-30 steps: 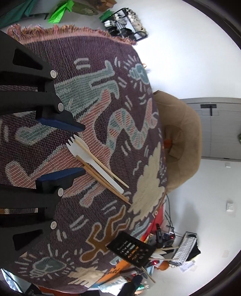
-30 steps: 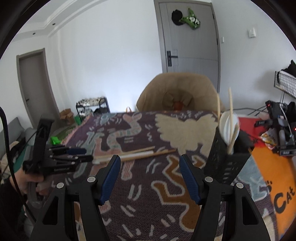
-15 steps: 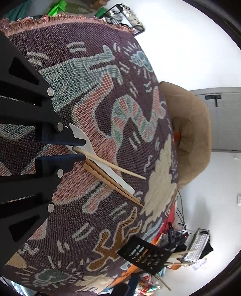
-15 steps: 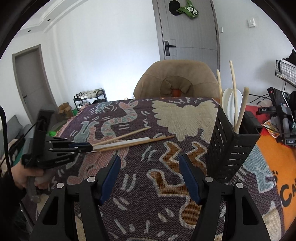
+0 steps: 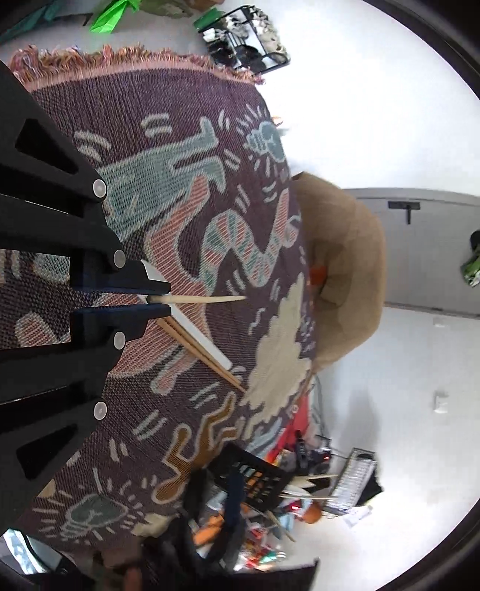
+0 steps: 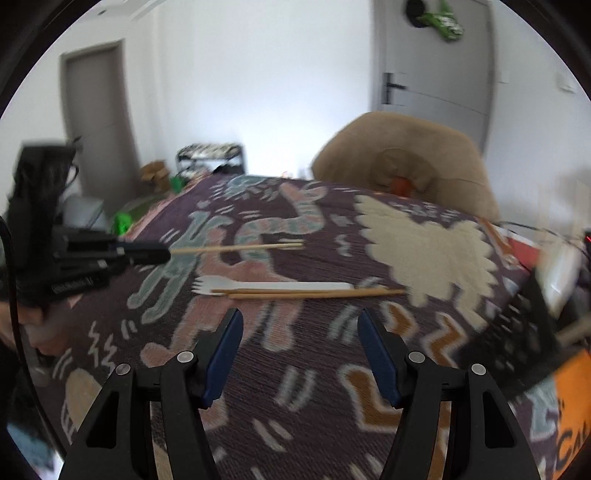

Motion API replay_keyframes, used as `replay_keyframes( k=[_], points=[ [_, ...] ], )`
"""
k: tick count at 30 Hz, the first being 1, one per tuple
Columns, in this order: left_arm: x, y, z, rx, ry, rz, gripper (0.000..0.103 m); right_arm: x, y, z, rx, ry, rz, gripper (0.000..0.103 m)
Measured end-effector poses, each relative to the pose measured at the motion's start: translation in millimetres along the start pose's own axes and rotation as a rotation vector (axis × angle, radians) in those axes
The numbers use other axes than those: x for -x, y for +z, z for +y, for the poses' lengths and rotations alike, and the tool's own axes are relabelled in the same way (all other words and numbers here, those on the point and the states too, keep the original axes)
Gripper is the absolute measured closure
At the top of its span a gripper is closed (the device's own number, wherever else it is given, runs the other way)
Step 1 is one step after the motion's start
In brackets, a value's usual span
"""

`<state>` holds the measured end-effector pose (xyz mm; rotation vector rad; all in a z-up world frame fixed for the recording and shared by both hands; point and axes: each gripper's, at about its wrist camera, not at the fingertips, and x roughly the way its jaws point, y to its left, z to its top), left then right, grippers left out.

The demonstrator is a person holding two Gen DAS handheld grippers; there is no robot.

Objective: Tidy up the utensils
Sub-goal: 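Lower the left gripper onto a wooden stick and grasp it, then lift the stick with the left gripper while the right grasps a stick beside the fork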

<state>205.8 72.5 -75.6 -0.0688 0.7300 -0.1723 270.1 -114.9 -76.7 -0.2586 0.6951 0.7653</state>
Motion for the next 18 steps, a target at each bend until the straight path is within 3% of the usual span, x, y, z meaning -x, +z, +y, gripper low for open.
replay_keyframes(
  k=[11, 18],
  points=[
    [51.2, -2.2, 28.1, 0.114, 0.033, -0.105, 0.098, -63.6, 16.2, 33.7, 0.227, 0.009, 0.130, 0.048],
    [69.2, -9.8, 42.1, 0.160, 0.044, -0.141, 0.098, -92.0, 14.9, 52.9, 0.454, -0.078, 0.206, 0.048]
  ],
)
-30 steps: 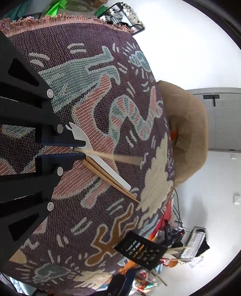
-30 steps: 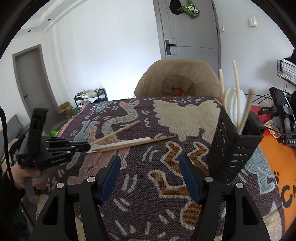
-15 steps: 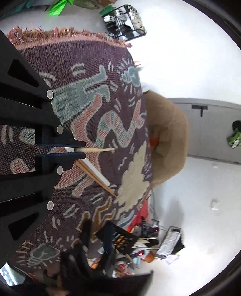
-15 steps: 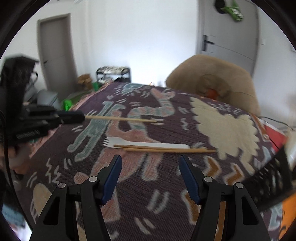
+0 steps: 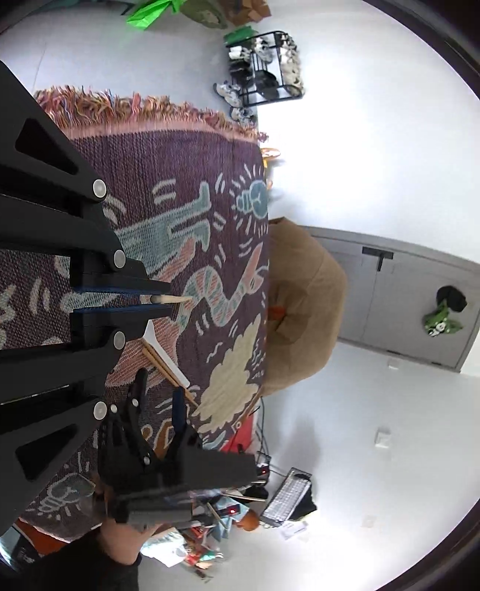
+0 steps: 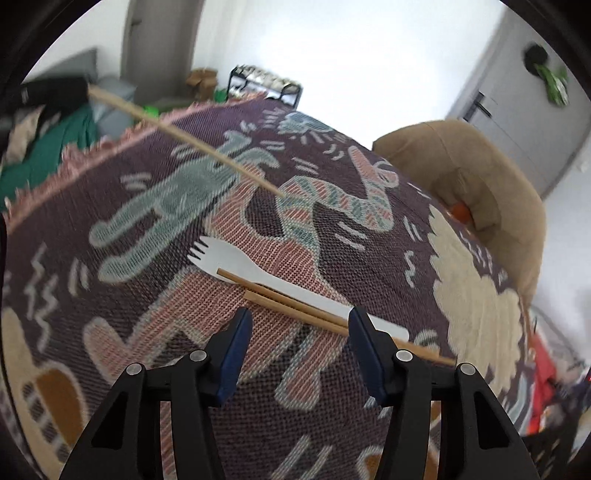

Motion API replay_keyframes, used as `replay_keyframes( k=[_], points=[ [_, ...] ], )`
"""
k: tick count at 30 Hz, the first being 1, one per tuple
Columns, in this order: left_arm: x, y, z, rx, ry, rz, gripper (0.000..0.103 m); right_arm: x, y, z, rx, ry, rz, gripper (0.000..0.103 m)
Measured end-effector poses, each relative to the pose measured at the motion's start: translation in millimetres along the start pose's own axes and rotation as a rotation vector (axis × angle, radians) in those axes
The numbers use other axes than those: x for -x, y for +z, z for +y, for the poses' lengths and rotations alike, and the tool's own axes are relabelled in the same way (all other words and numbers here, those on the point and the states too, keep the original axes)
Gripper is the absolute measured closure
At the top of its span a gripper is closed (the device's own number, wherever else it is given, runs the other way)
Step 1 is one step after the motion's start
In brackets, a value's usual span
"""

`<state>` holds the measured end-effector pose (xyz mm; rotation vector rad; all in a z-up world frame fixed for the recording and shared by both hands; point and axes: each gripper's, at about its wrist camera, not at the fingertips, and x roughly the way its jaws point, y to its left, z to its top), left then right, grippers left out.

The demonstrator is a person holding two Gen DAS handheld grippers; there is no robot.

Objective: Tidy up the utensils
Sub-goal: 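Lift the stick with the left gripper while the right grasps a stick beside the fork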

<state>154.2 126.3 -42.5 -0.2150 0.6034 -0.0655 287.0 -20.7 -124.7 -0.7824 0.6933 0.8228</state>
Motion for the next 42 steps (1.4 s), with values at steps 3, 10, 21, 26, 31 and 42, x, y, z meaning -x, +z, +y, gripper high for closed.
replay_keyframes(
  k=[3, 10, 21, 26, 31, 42],
  points=[
    [8.6, -0.5, 5.9, 0.024, 0.000, -0.020, 0.098, -9.0, 2.4, 9.9, 0.096, -0.037, 0.045, 0.048],
    [21.0, -2.2, 17.3, 0.049, 0.002, -0.041, 0.098, -19.6, 13.9, 4.3, 0.112, -0.027, 0.071, 0.086],
    [26.8, -1.8, 15.4, 0.041, -0.015, -0.052, 0.098, 26.5, 15.5, -13.3, -0.016, 0.069, -0.027, 0.099],
    [29.5, 0.3, 15.1, 0.042, -0.018, -0.062, 0.098, 11.9, 18.3, -0.4, 0.068, 0.061, 0.038, 0.080],
    [38.0, 0.2, 24.8, 0.072, -0.019, -0.082, 0.098, -9.6, 23.6, 7.2, 0.134, 0.062, 0.077, 0.077],
    [45.2, -1.6, 40.2, 0.097, -0.008, -0.092, 0.098, -25.8, 32.6, 18.8, 0.270, 0.076, 0.112, 0.085]
  ],
)
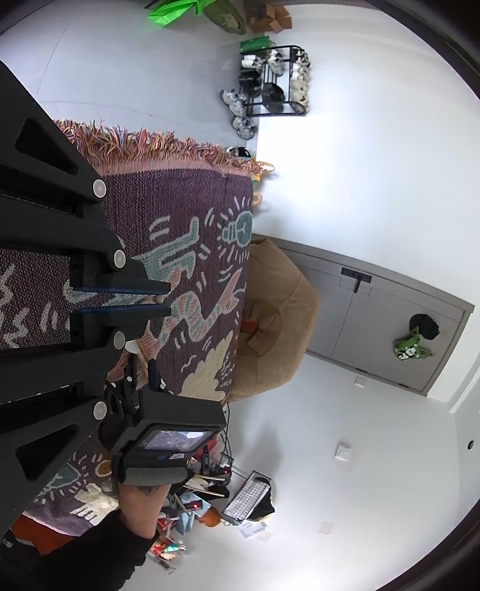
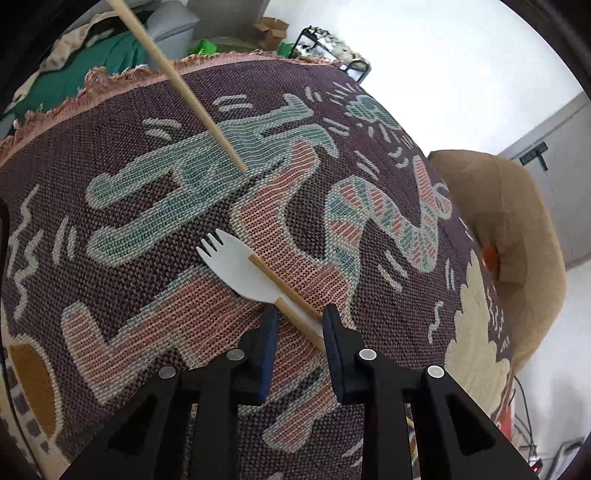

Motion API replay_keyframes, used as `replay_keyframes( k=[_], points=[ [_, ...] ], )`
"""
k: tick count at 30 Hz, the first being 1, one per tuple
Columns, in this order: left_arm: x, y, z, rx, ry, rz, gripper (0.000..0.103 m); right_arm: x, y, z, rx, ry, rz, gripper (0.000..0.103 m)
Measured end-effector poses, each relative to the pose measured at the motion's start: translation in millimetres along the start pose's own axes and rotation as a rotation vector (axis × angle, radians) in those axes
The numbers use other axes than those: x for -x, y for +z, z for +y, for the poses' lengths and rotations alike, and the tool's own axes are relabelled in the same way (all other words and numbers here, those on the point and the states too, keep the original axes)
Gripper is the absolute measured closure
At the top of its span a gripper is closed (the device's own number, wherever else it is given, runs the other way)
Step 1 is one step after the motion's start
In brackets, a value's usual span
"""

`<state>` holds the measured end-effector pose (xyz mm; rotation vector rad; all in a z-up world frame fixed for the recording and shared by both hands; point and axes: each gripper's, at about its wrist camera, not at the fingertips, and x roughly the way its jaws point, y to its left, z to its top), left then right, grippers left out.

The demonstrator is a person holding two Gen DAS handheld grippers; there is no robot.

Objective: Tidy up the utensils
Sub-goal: 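Lift the stick with the left gripper while the right grasps a stick beside the fork, then drop the stick into the holder with the right gripper while the left carries its stick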

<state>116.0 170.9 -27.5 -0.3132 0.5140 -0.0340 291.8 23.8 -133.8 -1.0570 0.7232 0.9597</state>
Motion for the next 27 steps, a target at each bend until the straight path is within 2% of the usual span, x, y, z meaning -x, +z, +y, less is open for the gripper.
replay_keyframes(
  k=[1, 5, 10, 15, 22, 27],
  points=[
    [0.1, 0.3, 0.6, 0.001, 0.000, -0.001, 0.098, 0.8, -0.3, -0.2, -0.003, 0.015, 0.001, 0.090],
    [0.1, 0.8, 0.9, 0.002, -0.002, -0.005, 0.098, 13.6, -6.6, -2.9, -0.049, 0.033, -0.038, 0.097],
    [-0.9, 2.2, -3.0, -0.005, -0.006, -0.003, 0.098, 42.3, -18.1, -8.4, -0.122, 0.057, -0.110, 0.097],
    [0.9, 8.9, -13.6, -0.028, -0.018, -0.010, 0.098, 79.2, -34.0, -24.4, -0.232, 0.043, -0.196, 0.097],
    [1.4, 24.5, -41.7, -0.078, -0.059, -0.025, 0.098, 152.0, -68.4, -64.2, -0.458, -0.046, -0.370, 0.097],
    [-7.7, 39.1, -76.5, -0.142, -0.102, -0.023, 0.098, 208.8, -99.1, -93.4, -0.585, -0.118, -0.490, 0.097]
  ],
)
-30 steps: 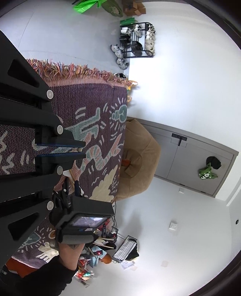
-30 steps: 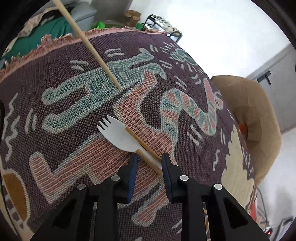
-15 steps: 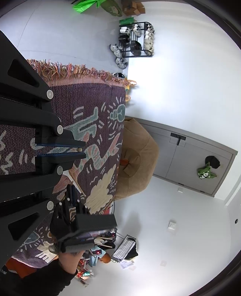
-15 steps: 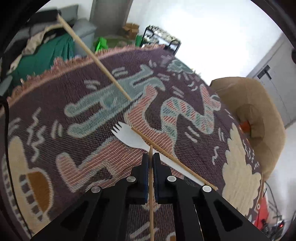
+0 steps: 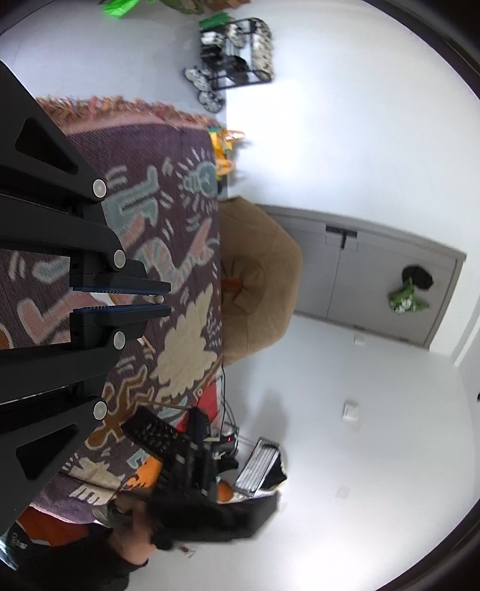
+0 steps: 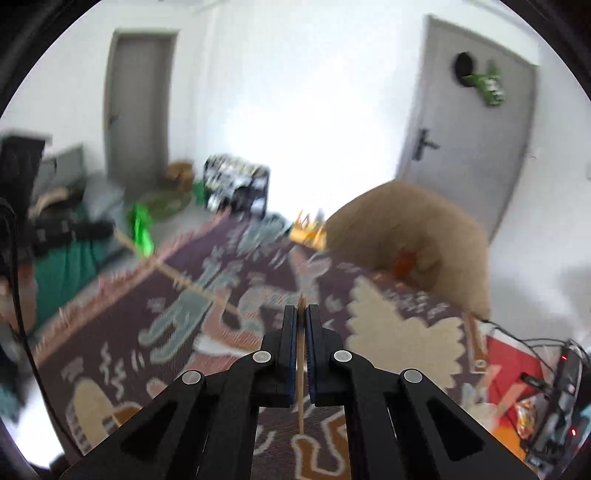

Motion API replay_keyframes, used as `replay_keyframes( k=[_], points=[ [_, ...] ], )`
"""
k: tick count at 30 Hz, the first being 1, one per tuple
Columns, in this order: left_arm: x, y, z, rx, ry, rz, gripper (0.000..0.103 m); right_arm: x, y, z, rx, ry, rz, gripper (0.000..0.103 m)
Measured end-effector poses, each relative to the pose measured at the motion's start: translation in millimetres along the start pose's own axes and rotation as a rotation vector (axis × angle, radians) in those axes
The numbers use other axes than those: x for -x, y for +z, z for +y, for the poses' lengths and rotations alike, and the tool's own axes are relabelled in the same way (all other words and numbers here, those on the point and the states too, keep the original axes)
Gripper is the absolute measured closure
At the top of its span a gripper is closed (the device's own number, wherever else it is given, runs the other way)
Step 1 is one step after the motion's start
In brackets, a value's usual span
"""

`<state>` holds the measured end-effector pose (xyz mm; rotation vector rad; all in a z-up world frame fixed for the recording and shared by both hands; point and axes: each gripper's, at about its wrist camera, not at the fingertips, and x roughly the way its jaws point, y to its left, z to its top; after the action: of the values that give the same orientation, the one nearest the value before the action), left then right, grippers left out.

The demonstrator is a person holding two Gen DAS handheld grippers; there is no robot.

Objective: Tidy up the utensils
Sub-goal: 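Drop the stick into the holder with the right gripper while the left carries its stick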

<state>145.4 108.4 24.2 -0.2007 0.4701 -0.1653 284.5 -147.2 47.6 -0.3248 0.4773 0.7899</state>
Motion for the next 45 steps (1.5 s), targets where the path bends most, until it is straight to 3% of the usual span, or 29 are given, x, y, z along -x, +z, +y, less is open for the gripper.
replay_keyframes(
  k=[8, 16, 25, 36, 38, 39, 40, 45],
  points=[
    [-17.6, 34.6, -61.4, -0.091, -0.117, -0.024, 0.098, 77.3, 13.5, -47.4, -0.098, -0.124, -0.142, 0.097],
    [-29.8, 55.7, -116.1, -0.176, -0.209, -0.035, 0.098, 125.5, 13.8, -73.7, -0.143, -0.208, -0.221, 0.097],
    [-55.5, 68.9, -156.6, -0.218, -0.302, -0.012, 0.098, 120.1, -13.2, -100.2, -0.213, -0.240, -0.206, 0.097],
    [-73.5, 72.2, -202.3, -0.286, -0.329, 0.046, 0.098, 87.8, -59.6, -113.2, -0.279, -0.232, -0.162, 0.097],
    [-76.7, 71.6, -208.1, -0.302, -0.325, 0.064, 0.098, 89.0, -66.9, -115.9, -0.316, -0.241, -0.152, 0.079],
    [-76.9, 71.2, -209.5, -0.310, -0.323, 0.069, 0.098, 90.6, -70.6, -118.8, -0.334, -0.237, -0.156, 0.055],
    [-76.8, 71.0, -211.8, -0.321, -0.323, 0.076, 0.098, 94.5, -75.1, -120.5, -0.351, -0.240, -0.174, 0.041],
    [-76.5, 73.6, -226.2, -0.374, -0.317, 0.107, 0.098, 111.5, -96.2, -128.0, -0.445, -0.252, -0.209, 0.041]
  ],
)
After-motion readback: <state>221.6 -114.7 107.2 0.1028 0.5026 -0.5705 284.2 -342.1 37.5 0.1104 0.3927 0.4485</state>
